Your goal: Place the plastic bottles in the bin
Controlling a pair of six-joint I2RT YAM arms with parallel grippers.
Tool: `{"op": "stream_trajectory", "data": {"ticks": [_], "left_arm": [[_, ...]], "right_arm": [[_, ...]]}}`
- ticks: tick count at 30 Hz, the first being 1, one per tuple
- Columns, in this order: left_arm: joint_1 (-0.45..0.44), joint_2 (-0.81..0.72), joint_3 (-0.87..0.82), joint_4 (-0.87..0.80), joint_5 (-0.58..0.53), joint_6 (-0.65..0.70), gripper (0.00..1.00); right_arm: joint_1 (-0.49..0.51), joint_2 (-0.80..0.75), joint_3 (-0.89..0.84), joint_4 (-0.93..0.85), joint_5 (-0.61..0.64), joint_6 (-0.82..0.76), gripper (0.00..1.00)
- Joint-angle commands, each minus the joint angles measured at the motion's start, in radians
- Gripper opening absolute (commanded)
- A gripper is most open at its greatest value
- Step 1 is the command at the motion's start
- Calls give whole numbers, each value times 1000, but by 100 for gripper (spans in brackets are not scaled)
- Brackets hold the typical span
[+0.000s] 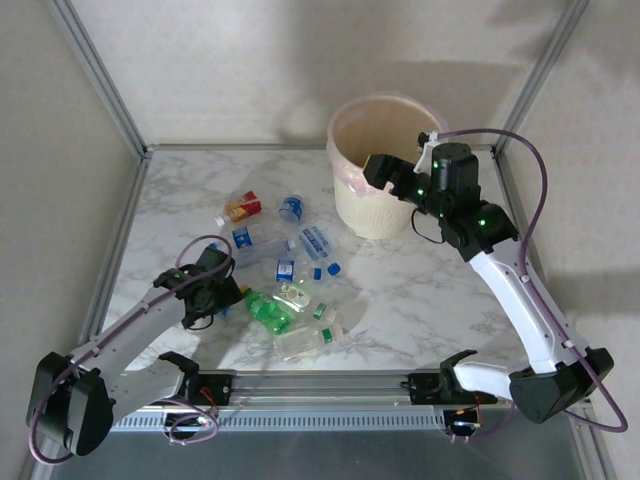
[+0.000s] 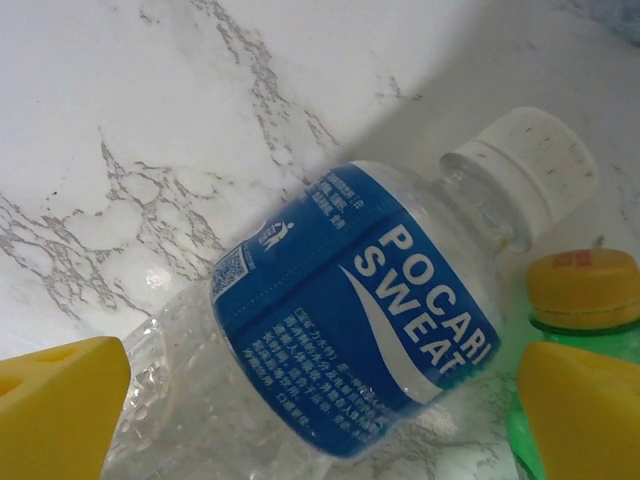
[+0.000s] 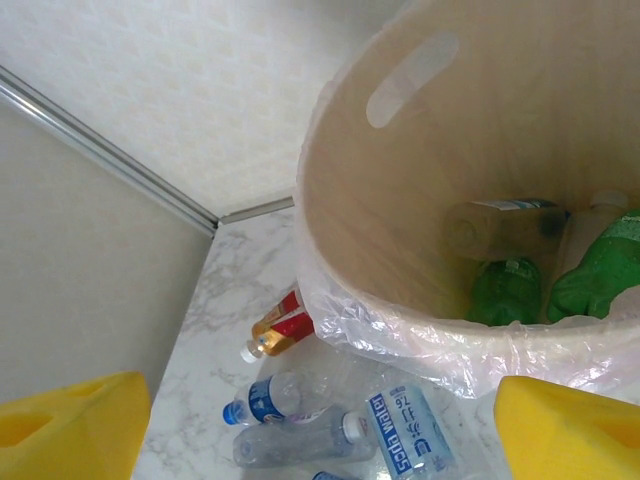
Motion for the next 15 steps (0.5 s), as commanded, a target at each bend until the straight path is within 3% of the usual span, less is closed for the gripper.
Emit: {"op": "stream_trajectory", "data": {"ticks": [1, 7, 15], "left_arm": [[-7, 9, -15, 47, -47, -71, 98], [7, 87, -23, 153, -39, -110, 97], [48, 183, -28, 214, -45, -72, 88]], "right_arm": [[9, -14, -20, 23, 2, 18, 90], [19, -12, -25, 20, -2, 24, 90], [38, -30, -28, -4, 16, 33, 91]]}}
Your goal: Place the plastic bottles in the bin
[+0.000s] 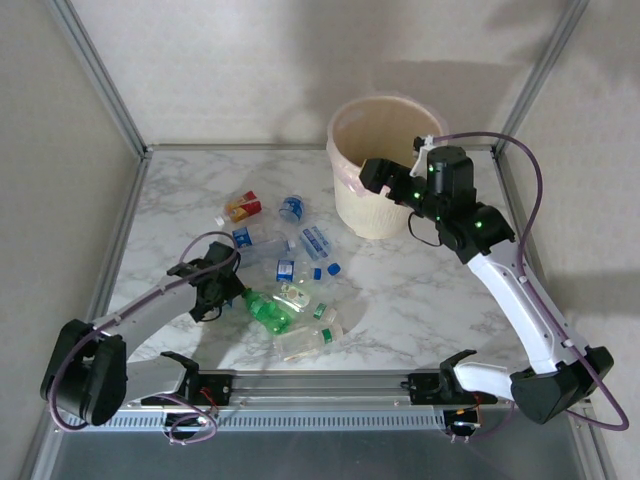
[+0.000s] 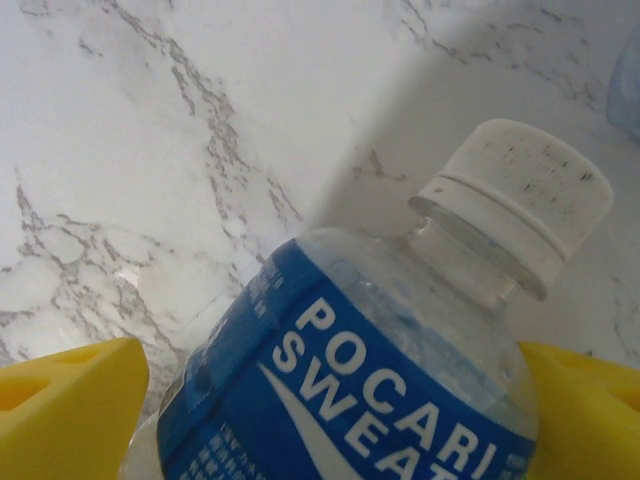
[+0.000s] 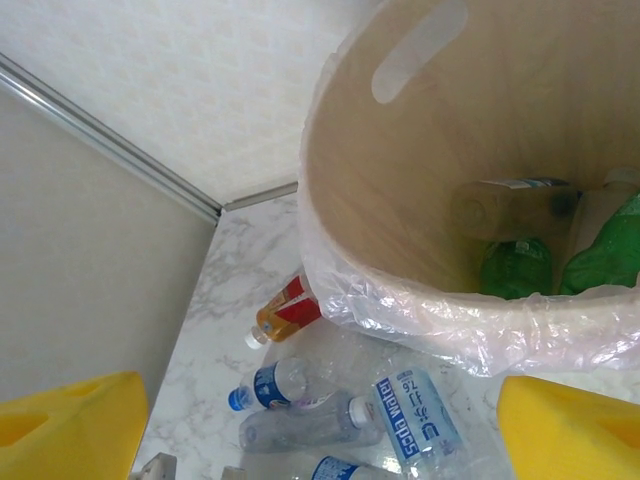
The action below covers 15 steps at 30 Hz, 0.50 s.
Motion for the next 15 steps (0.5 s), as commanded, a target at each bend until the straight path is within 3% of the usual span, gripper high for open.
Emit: {"op": "stream_trajectory", "data": {"ticks": [1, 9, 15], "left_arm": [[17, 26, -17, 38, -22, 10, 87], [24, 103, 5, 63, -18, 38, 83], [24, 75, 48, 20, -27, 52, 78]], "right_arm": [[13, -32, -12, -5, 16, 14, 90], [27, -67, -35, -21, 30, 34, 90], [35, -85, -42, -31, 45, 41, 90]]}}
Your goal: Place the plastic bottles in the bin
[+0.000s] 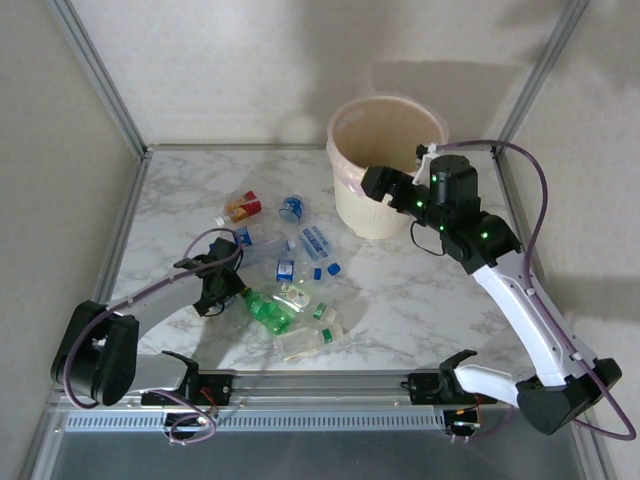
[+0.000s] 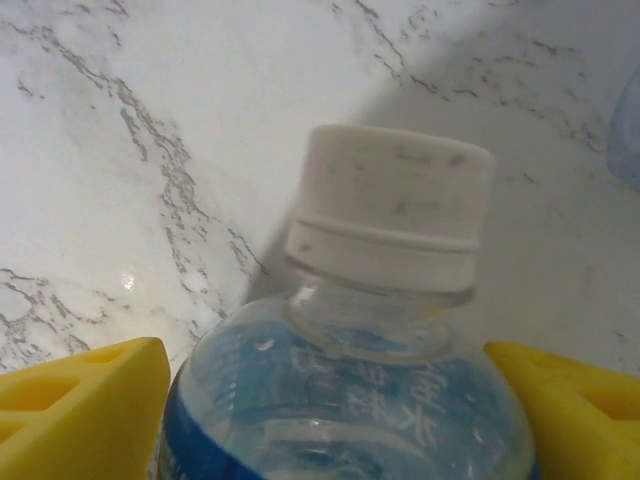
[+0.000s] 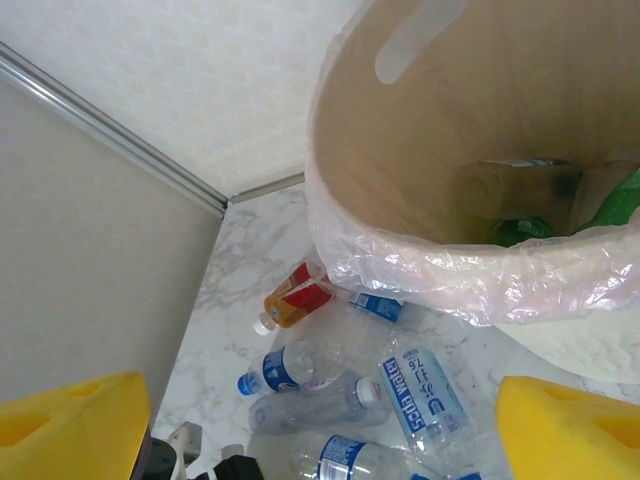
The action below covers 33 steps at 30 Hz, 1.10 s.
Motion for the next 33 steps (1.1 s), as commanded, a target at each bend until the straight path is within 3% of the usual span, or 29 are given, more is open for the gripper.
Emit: {"op": "stream_trajectory", "data": {"ticks": [1, 8, 16, 22, 27, 33], "left_arm": [[8, -32, 39, -57, -26, 24, 78], [8, -30, 54, -61, -39, 39, 75], [8, 24, 21, 1, -7, 36, 78], [10, 26, 18, 8, -9, 38, 71], [11, -6, 19, -6, -5, 42, 58], [11, -74, 76, -82, -1, 45, 56]], "right_arm": [[9, -26, -10, -5, 27, 16, 90], [15, -24, -20, 9, 22, 26, 90], [18, -4, 13, -7, 18, 17, 89], [23, -3, 17, -13, 16, 20, 86], [33, -3, 16, -7, 3, 21, 86], [57, 1, 19, 6, -9, 15, 86]]}}
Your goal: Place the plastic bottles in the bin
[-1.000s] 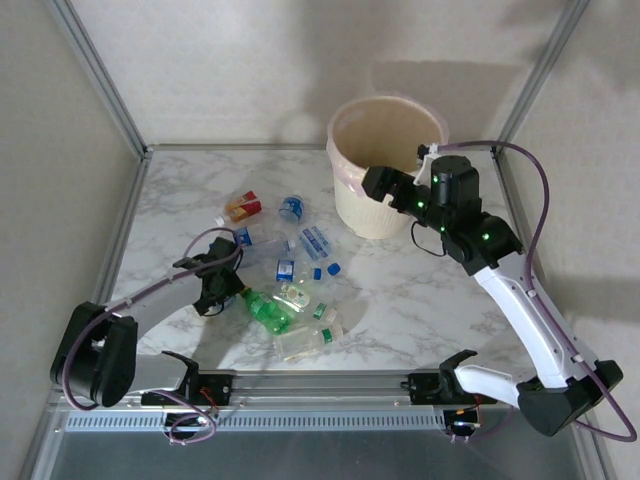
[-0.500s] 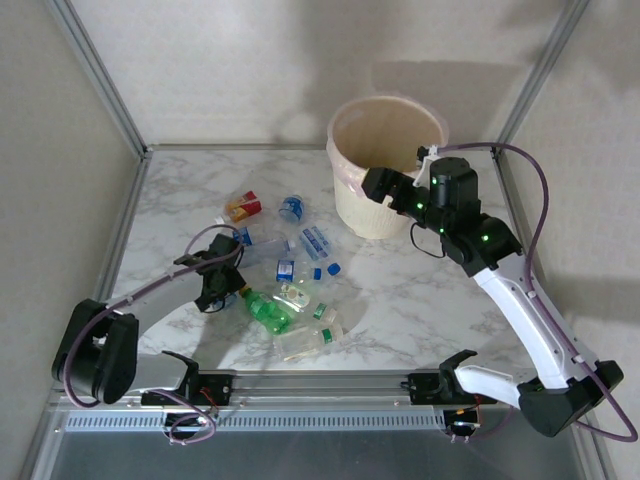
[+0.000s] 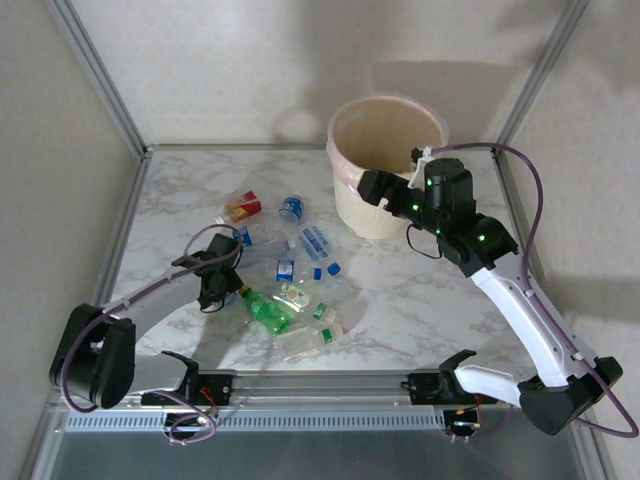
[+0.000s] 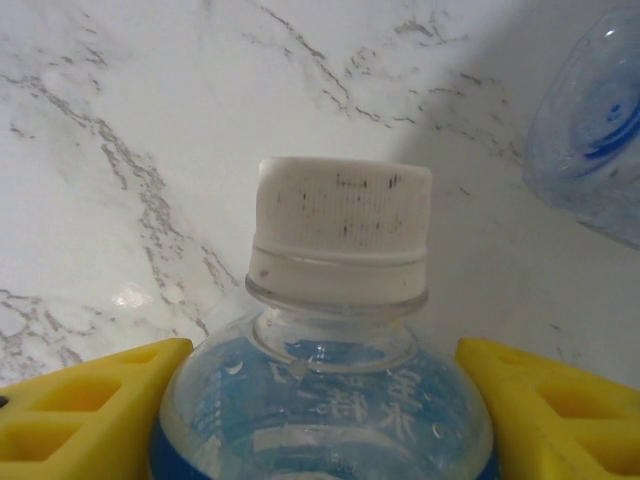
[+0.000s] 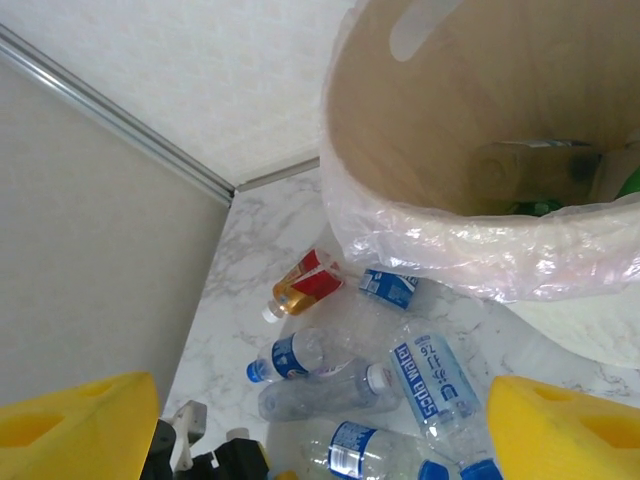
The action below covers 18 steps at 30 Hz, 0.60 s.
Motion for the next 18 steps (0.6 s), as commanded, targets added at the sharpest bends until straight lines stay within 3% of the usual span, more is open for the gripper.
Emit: {"op": "stream_trajectory", "data": {"ticks": [1, 5, 10, 18], "left_arm": [[11, -59, 61, -84, 1, 12, 56], [11, -123, 211, -174, 28, 15, 56], [11, -138, 487, -201, 120, 16, 58], [-12, -93, 693, 35, 400, -79, 58]], "right_arm": [[22, 5, 31, 11, -24, -8, 86], [66, 22, 32, 49, -86, -37, 86], [230, 91, 63, 91, -144, -111, 89], [379, 196, 127, 154, -213, -154, 99]]}}
